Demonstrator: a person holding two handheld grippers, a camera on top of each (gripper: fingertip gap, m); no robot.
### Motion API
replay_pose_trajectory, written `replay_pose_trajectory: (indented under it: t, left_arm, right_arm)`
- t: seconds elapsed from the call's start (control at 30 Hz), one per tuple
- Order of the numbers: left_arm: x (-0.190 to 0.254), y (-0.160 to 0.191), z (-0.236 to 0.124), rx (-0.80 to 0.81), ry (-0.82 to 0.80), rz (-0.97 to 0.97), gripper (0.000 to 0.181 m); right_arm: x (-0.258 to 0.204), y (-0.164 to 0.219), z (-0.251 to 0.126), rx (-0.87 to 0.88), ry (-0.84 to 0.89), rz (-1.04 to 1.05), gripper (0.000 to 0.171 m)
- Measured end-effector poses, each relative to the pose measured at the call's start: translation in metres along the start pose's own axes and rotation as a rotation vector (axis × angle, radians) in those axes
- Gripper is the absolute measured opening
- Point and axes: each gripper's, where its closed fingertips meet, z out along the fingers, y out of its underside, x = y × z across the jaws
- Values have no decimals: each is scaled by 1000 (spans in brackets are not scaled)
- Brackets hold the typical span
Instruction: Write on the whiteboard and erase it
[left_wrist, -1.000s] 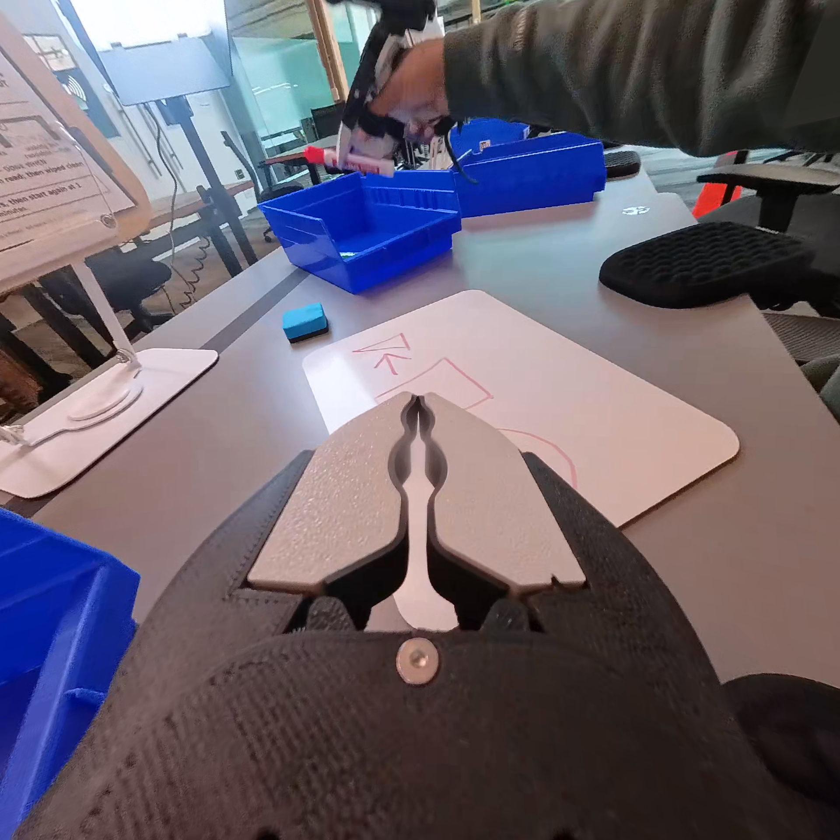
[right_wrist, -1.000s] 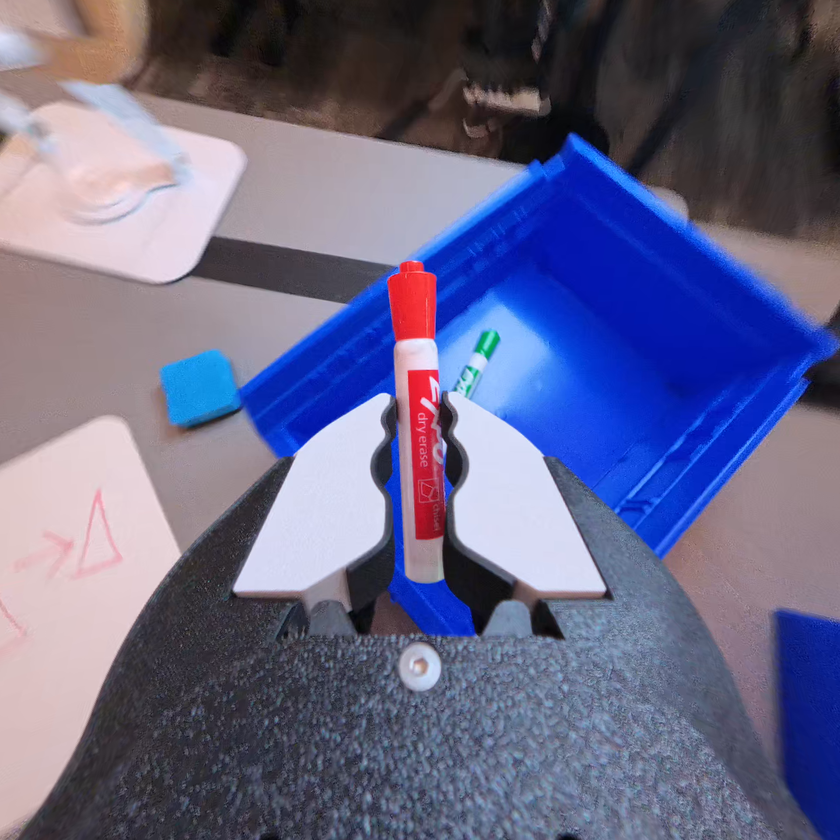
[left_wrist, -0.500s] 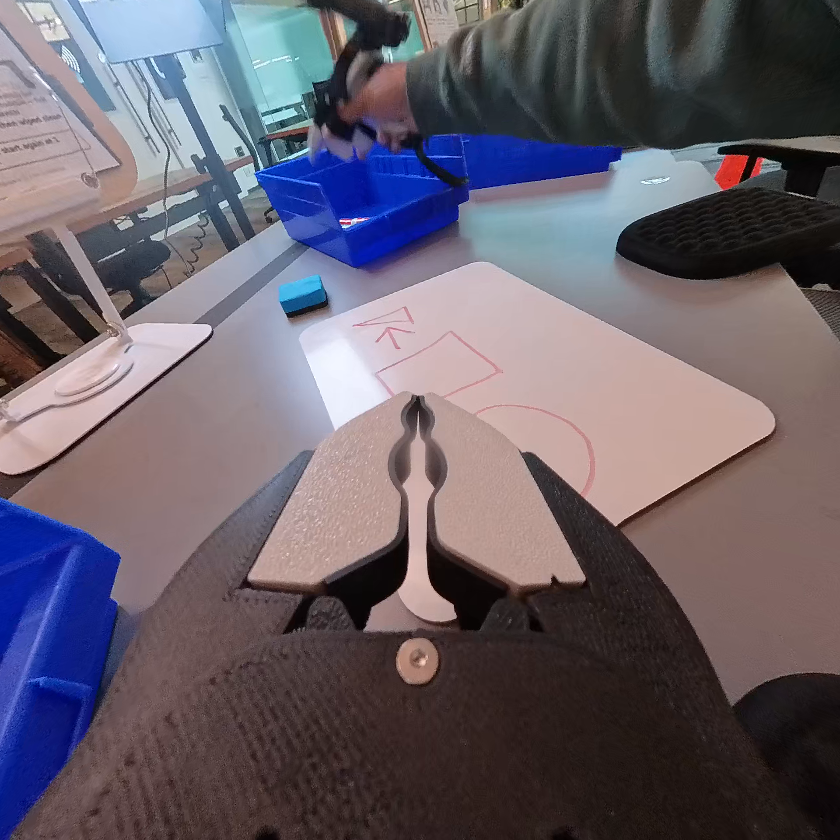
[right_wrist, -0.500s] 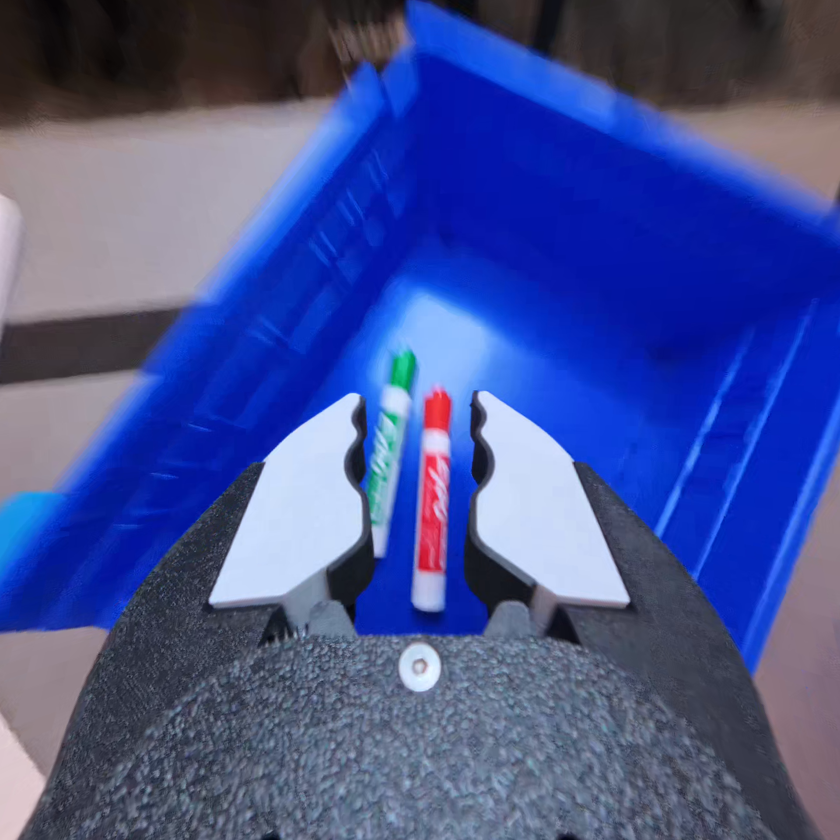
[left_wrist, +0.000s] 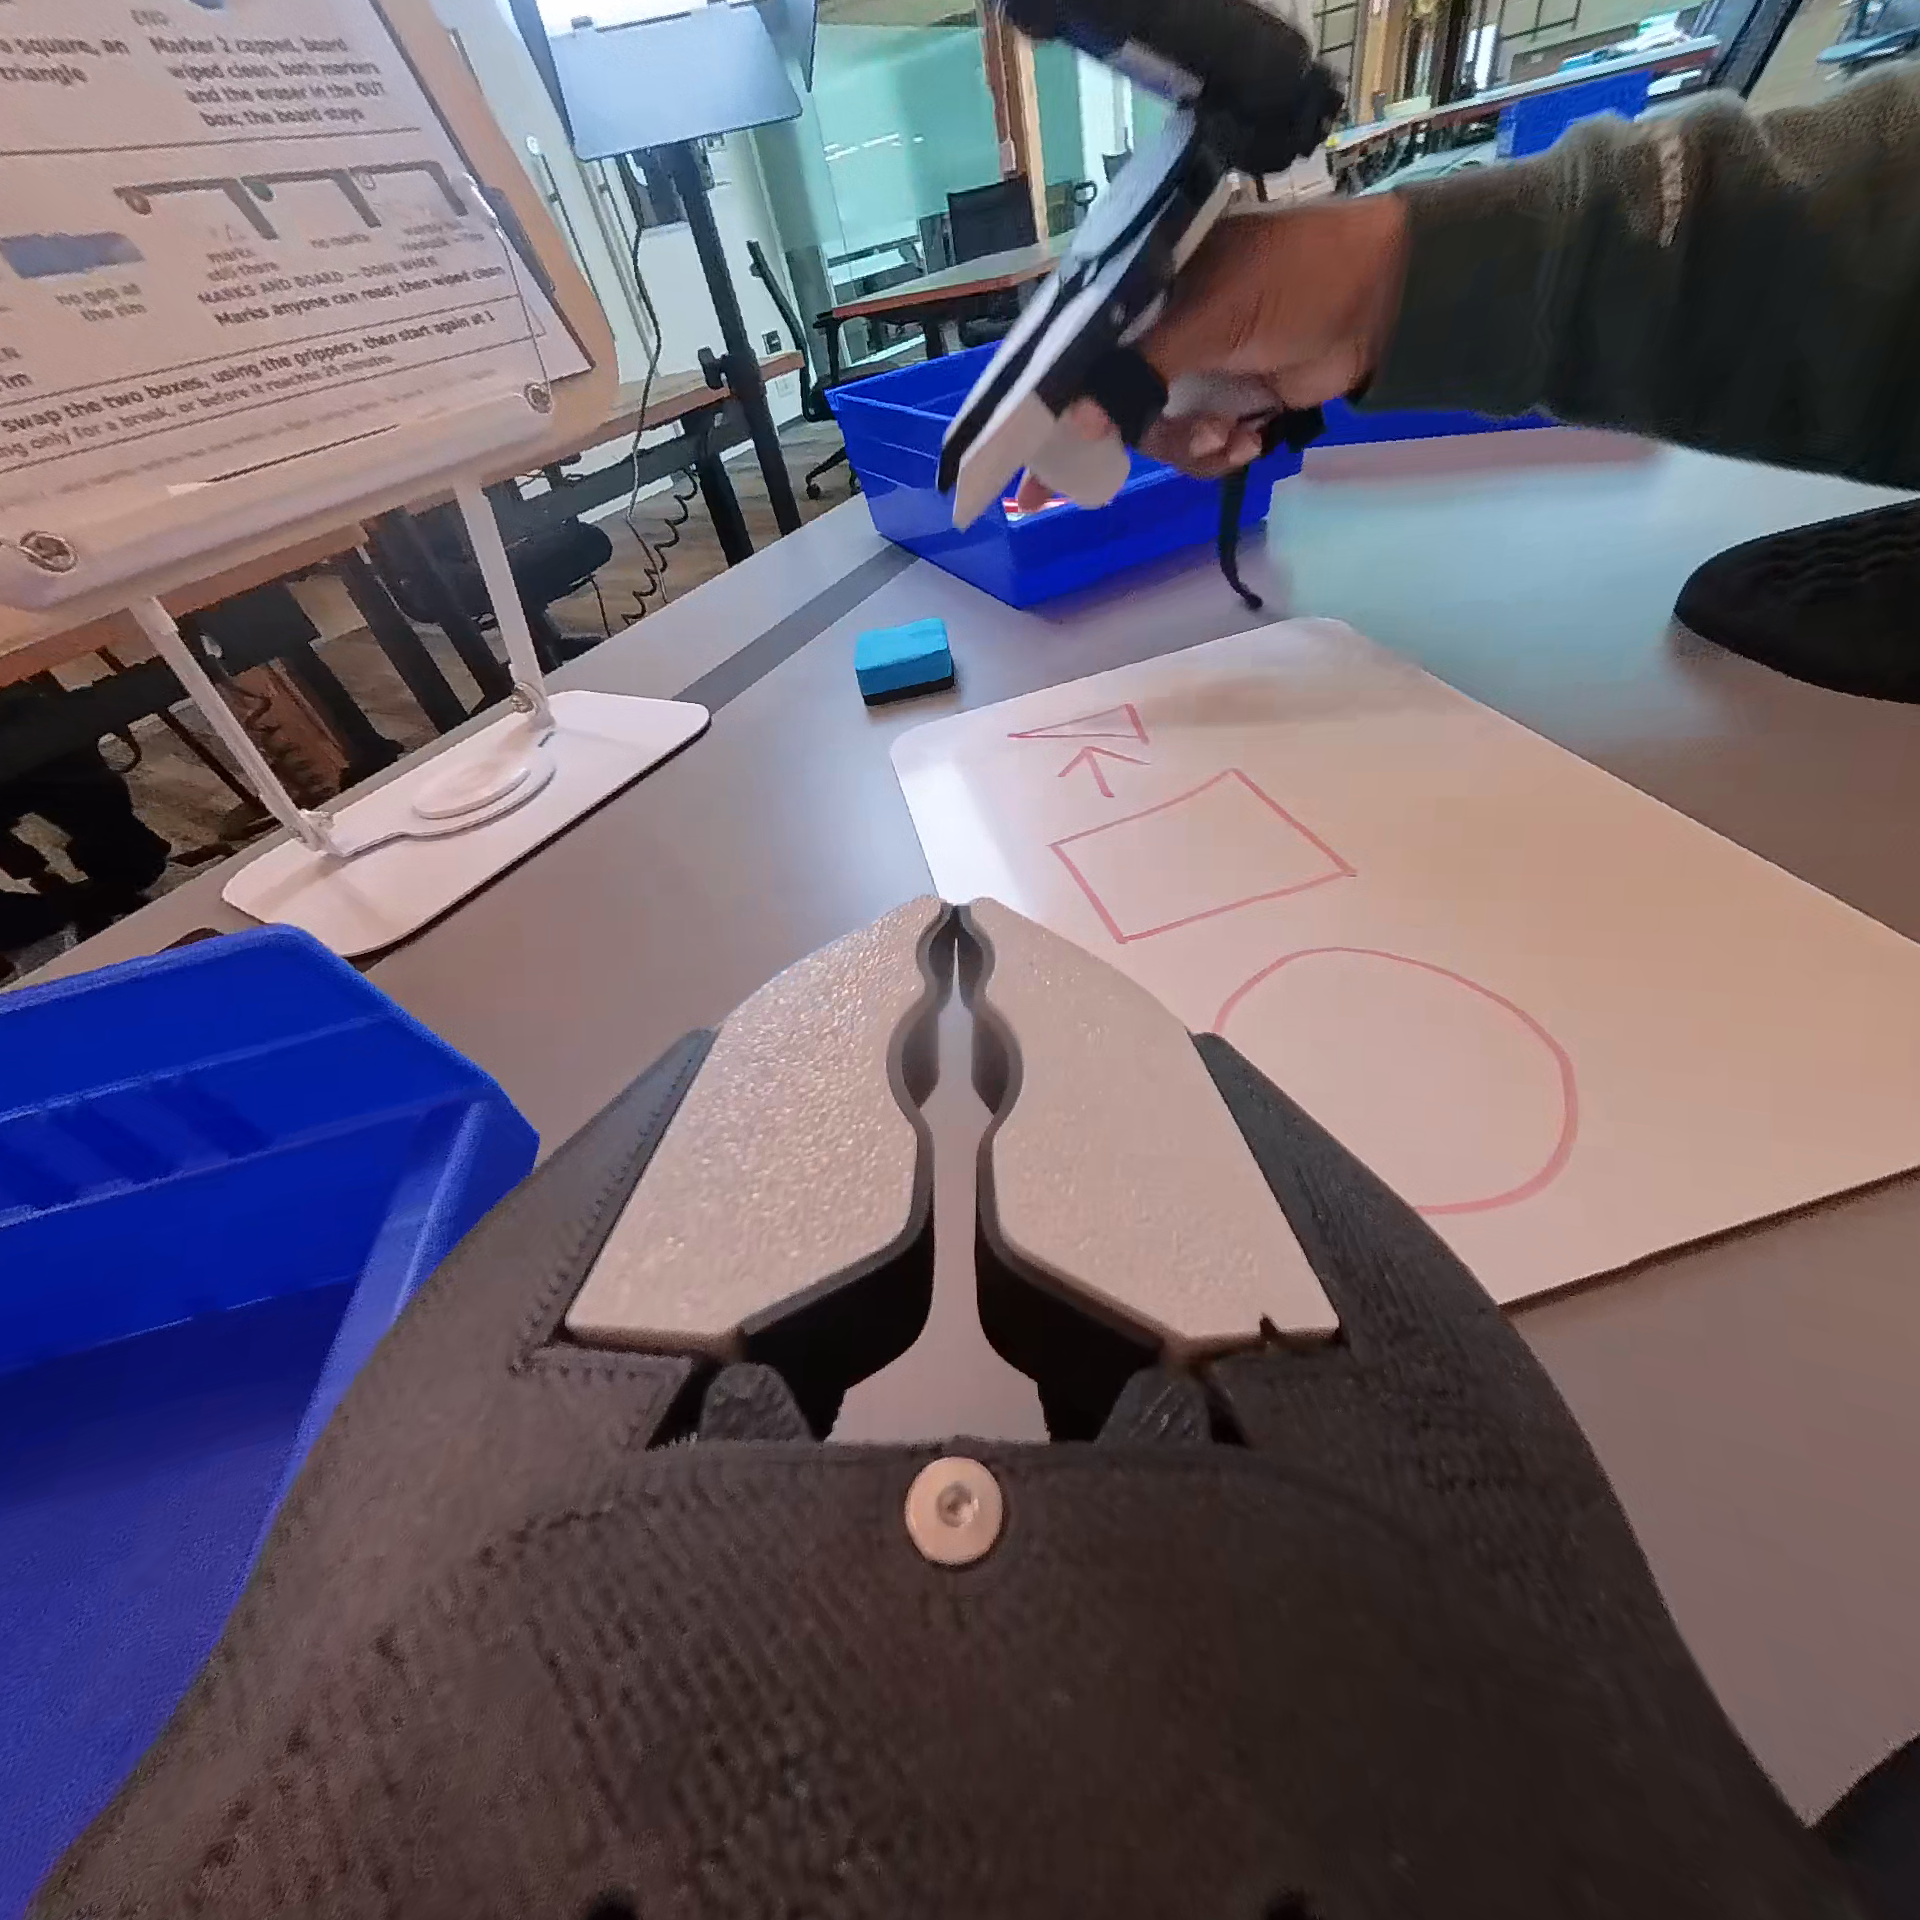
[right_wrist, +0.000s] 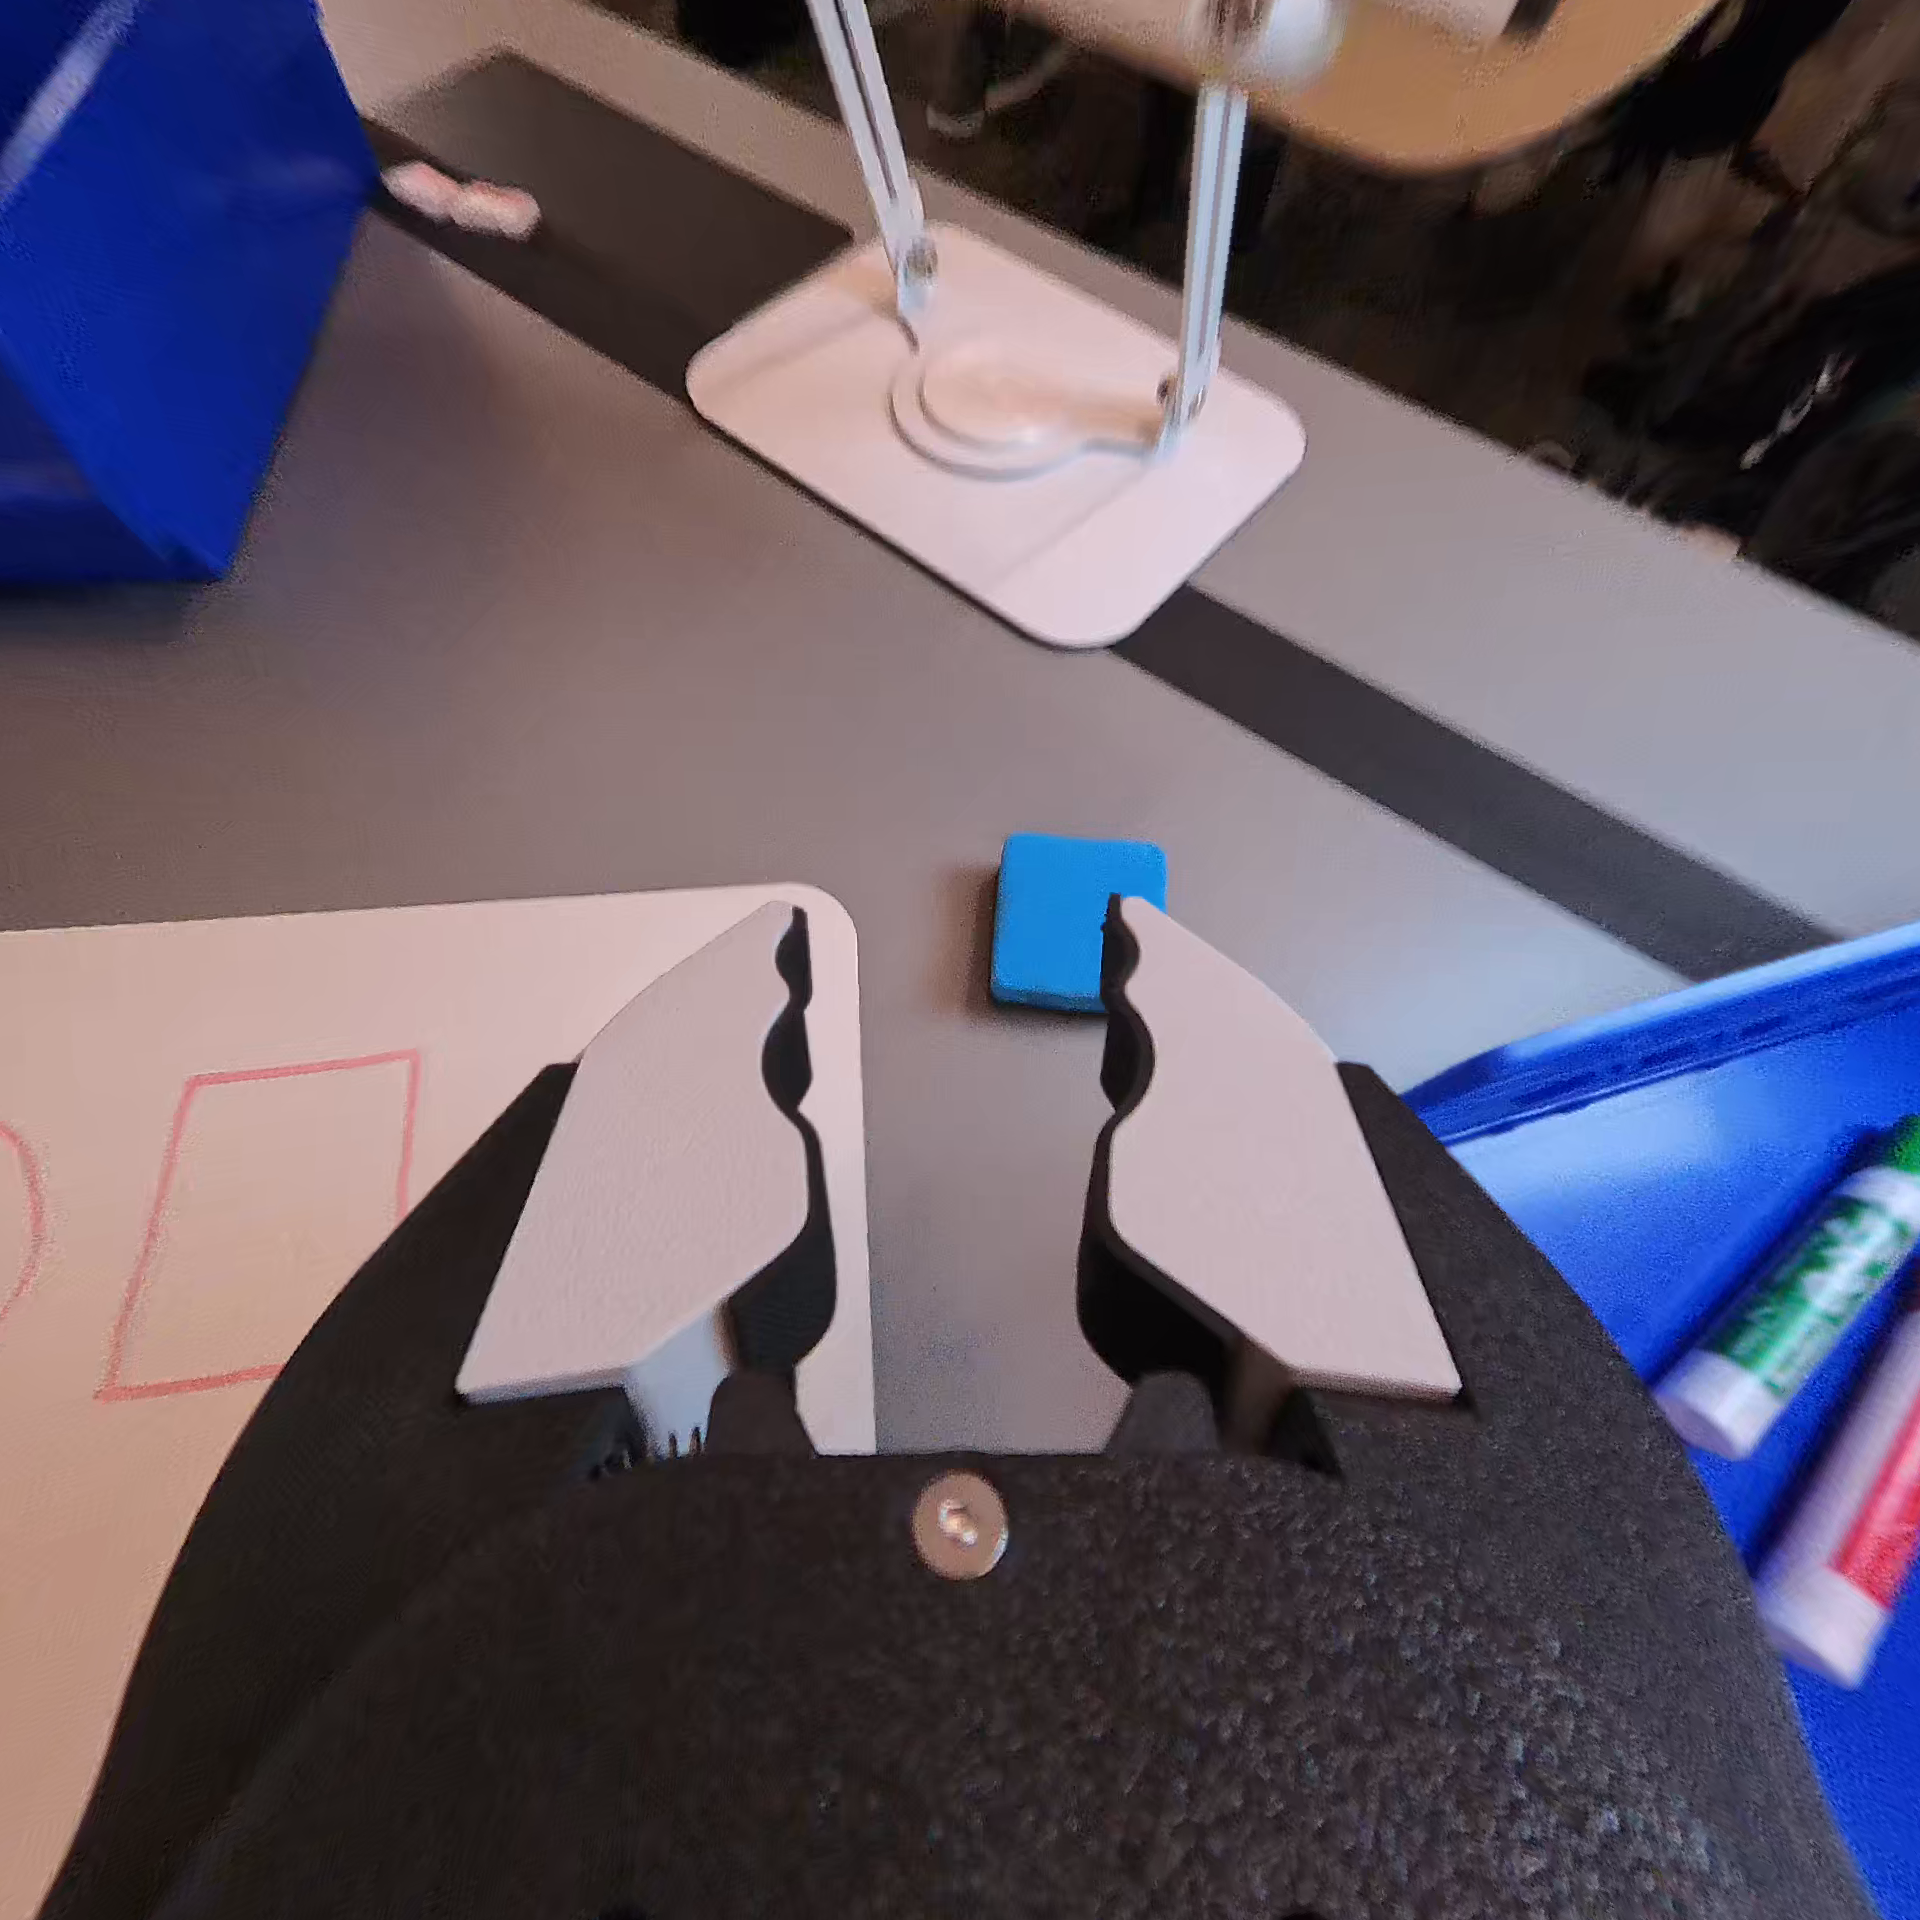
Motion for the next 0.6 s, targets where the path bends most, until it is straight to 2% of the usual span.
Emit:
replay_pose_trajectory:
  t: [0.1, 0.27, 0.6]
  left_arm:
    - [2, 8, 4, -32, 7, 15, 0]
    - [8, 19, 6, -92, 13, 107, 0]
    - [24, 28, 11, -128, 85, 142, 0]
  right_arm:
    - [5, 27, 34, -85, 12, 104, 61]
    - [29, 41, 65, -160, 85, 165, 64]
    - [37, 46, 82, -209, 108, 152, 56]
